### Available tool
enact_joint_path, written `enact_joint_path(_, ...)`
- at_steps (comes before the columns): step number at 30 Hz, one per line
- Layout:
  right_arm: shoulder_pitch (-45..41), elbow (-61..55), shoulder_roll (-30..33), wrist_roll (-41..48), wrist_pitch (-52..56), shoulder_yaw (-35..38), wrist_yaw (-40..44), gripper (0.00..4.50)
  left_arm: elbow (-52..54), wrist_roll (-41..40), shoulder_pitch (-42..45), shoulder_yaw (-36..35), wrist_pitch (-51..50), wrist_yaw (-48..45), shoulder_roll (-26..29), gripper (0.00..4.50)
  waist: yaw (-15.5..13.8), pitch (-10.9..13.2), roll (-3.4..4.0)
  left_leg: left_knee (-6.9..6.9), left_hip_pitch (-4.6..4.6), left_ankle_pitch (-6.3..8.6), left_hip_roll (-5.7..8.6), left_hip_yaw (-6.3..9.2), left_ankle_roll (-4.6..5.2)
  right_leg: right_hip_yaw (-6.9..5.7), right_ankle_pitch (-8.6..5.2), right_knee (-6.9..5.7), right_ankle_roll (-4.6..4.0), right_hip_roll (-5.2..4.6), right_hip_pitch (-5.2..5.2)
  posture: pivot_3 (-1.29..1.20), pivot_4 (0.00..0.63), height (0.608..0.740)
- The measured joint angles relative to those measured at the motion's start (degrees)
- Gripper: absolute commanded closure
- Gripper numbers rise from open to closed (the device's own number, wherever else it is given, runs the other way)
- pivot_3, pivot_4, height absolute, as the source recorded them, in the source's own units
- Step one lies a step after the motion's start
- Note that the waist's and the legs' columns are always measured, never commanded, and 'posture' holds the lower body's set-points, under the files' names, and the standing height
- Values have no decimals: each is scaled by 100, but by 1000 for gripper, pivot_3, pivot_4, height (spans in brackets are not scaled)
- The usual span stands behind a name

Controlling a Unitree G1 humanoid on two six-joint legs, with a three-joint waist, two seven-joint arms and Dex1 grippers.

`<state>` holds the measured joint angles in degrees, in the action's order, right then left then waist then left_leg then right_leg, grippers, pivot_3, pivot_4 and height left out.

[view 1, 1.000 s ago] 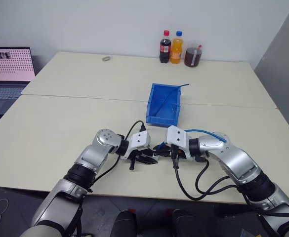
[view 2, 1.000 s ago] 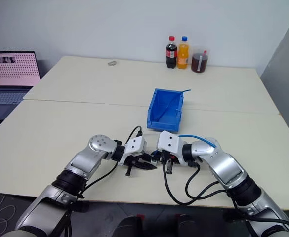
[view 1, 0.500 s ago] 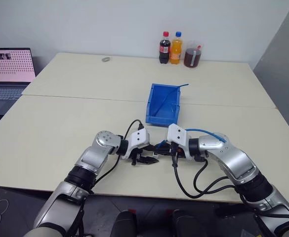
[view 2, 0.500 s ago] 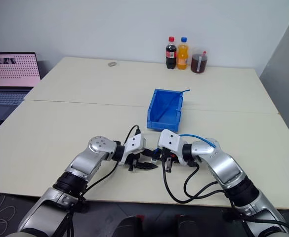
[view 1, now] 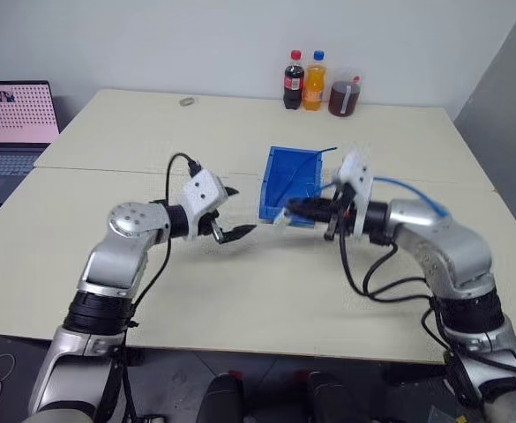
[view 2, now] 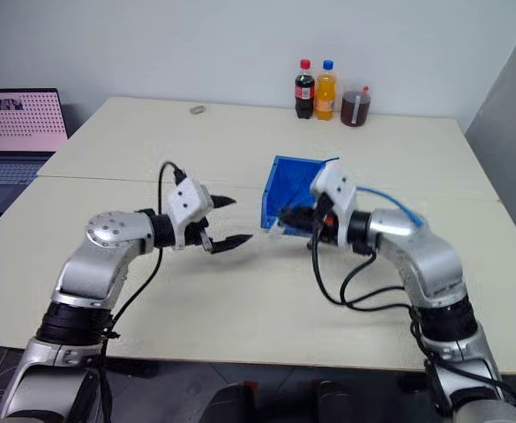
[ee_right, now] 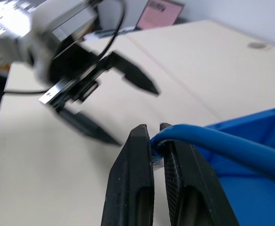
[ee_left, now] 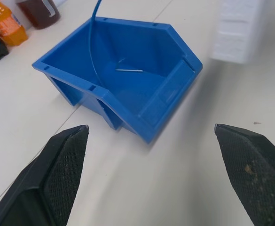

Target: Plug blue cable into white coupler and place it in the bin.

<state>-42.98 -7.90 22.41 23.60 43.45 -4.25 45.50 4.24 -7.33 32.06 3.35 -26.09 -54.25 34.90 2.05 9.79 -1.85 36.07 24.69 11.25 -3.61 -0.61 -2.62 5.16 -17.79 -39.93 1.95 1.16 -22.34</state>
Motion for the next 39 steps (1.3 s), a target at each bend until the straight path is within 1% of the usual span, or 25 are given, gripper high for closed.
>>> enact_joint_path(2, -409, 707, -142, -78, -191, 14, -88, 4465, 89, -73, 0, 5, -154, 40, -22, 0, 4, 1, 1, 1, 0, 0, 0, -1, 0, 0, 0, -1, -1, 0, -1, 0, 150, 740)
enact_joint_path(4, -855, 1540, -246, -287, -547, -6, -144, 3749, 111, -92, -3, 9, -219, 115, -23, 0, 1, 2, 2, -1, 0, 0, -1, -1, 0, 0, 0, 0, -2, 0, -2, 0, 150, 740)
enact_joint_path(5, -1252, 2352, -294, -543, -892, -118, -166, 3585, 111, -93, 8, 16, -221, 143, -37, 0, 3, 4, 4, -3, 0, 0, 2, -7, 0, 3, 1, 0, -1, -1, -5, 0, 150, 740)
enact_joint_path(6, -1489, 2860, -311, -695, -1105, -196, -148, 3280, 113, -95, 7, 27, -220, 160, -41, 0, 5, 5, 4, -2, 0, 0, 2, -9, 0, 4, 1, -1, -1, -2, -5, 0, 150, 740)
enact_joint_path(7, -1660, 3231, -317, -812, -1269, -238, -143, 3092, 112, -96, 12, 38, -219, 177, -44, 0, 8, 5, 4, -3, 0, 0, 2, -9, 0, 4, 1, 1, -1, -2, -5, 0, 150, 740)
enact_joint_path(8, -1846, 3677, -321, -955, -1504, -285, -87, 2793, 105, -103, 11, 52, -216, 207, -47, 0, 11, 6, 4, -5, 1, 0, 1, -10, 0, 4, 0, 4, -2, -3, -6, 0, 150, 740)
enact_joint_path(9, -1983, 4052, -331, -1063, -1698, -338, -18, 2633, 101, -107, 11, 68, -213, 230, -47, 0, 4, 6, 4, -6, 2, 0, 2, -10, 0, 3, 0, 5, -3, -6, -6, 0, 150, 740)
enact_joint_path(12, -2432, 5205, -265, -1445, -2125, -609, 394, 1842, 77, -117, 11, 92, -168, 246, -50, 0, -4, 11, 8, -7, 10, 0, 6, -17, 0, 5, -1, 5, -6, -14, -14, 0, 150, 740)
enact_joint_path(14, -2629, 5571, -66, -1637, -2234, -757, 713, 1410, 57, -117, 9, 93, -93, 250, -49, 0, -22, 18, 13, -7, 19, 0, 10, -21, -1, 6, -1, 4, -6, -19, -26, 0, 150, 740)
enact_joint_path(15, -2749, 5772, 191, -1811, -2355, -864, 1024, 1122, 10, -115, 2, 91, -35, 250, -25, 0, -37, 23, 14, -7, 21, 1, 13, -23, -1, 6, -1, 5, -6, -23, -28, 0, 150, 740)
enact_joint_path(16, -2770, 5793, 318, -1857, -2396, -910, 1195, 991, -28, -115, 2, 88, 2, 252, -20, 0, -44, 24, 16, -8, 21, 1, 15, -23, -1, 6, -1, 7, -6, -24, -28, 0, 150, 740)
enact_joint_path(18, -2779, 5786, 805, -2027, -2521, -1001, 1804, 440, -160, -115, -12, 72, 41, 268, 38, 0, -42, 26, 16, -9, 21, 2, 15, -27, -1, 9, -1, 8, -6, -25, -28, 0, 150, 740)
enact_joint_path(19, -2765, 5778, 980, -2063, -2551, -1040, 2040, 365, -206, -115, -35, 64, 41, 289, 62, 0, -29, 27, 17, -9, 21, 2, 12, -29, -1, 12, -1, 8, -6, -23, -29, 0, 150, 740)
enact_joint_path(20, -2725, 5740, 1067, -2082, -2561, -1044, 2183, 77, -239, -120, -37, 62, 41, 295, 65, 0, -23, 27, 17, -9, 21, 2, 11, -28, -1, 12, -1, 8, -6, -22, -29, 0, 150, 740)
enact_joint_path(22, -2526, 5544, 1191, -2103, -2560, -1056, 2427, 32, -283, -155, -33, 61, 42, 301, 65, 0, 15, 27, 17, -9, 19, 2, 4, -28, -1, 15, -1, 2, -6, -15, -30, 0, 150, 740)
enact_joint_path(25, -1918, 5002, 1572, -2231, -2566, -1127, 2783, 32, -512, -189, 4, 37, 52, 270, 108, 0, 25, 28, 19, -7, 18, 1, 5, -26, -1, 14, -2, -2, -6, -14, -31, 0, 150, 740)
enact_joint_path(28, -1078, 4482, 2115, -2333, -2748, -1062, 2745, 32, -869, -184, 48, -96, 101, 290, 224, 0, -5, 31, 19, -6, 19, 1, 10, -30, -1, 18, -2, 0, -6, -18, -31, 0, 150, 740)
enact_joint_path(29, -793, 4293, 2252, -2329, -2765, -943, 2645, 32, -958, -185, 63, -181, 101, 334, 246, 0, -15, 32, 18, -4, 19, 1, 11, -33, -1, 21, -2, -1, -6, -20, -31, 0, 150, 740)
enact_joint_path(31, -489, 3926, 2381, -2223, -2675, -693, 2525, 32, -1013, -195, 84, -324, 100, 379, 261, 0, 1, 34, 21, -3, 18, 1, 9, -40, -1, 31, -1, -2, -5, -20, -33, 0, 150, 740)
enact_joint_path(34, 151, 2790, 2616, -1757, -2242, -47, 2435, 32, -997, -281, 71, -404, 48, 450, 259, 0, 6, 34, 22, -6, 15, 1, 5, -34, -2, 25, -1, -2, -5, -16, -29, 0, 150, 740)
enact_joint_path(35, 455, 2323, 2655, -1518, -1961, 277, 2377, 32, -955, -307, -13, -448, 23, 478, 271, 0, 7, 34, 21, -6, 15, 1, 4, -33, -2, 25, -1, -2, -5, -16, -28, 0, 150, 740)
enact_joint_path(37, 978, 1543, 2616, -1035, -1419, 789, 2180, 32, -811, -411, -248, -572, -5, 483, 319, 0, 14, 34, 21, -6, 15, 1, 2, -31, -2, 25, -2, -2, -5, -16, -28, 0, 150, 740)
enact_joint_path(39, 1307, 962, 2505, -639, -950, 1115, 1980, 32, -672, -502, -399, -666, -111, 484, 363, 0, 23, 35, 21, -3, 15, 0, 4, -29, -3, 23, -1, -4, -4, -16, -26, 0, 150, 740)
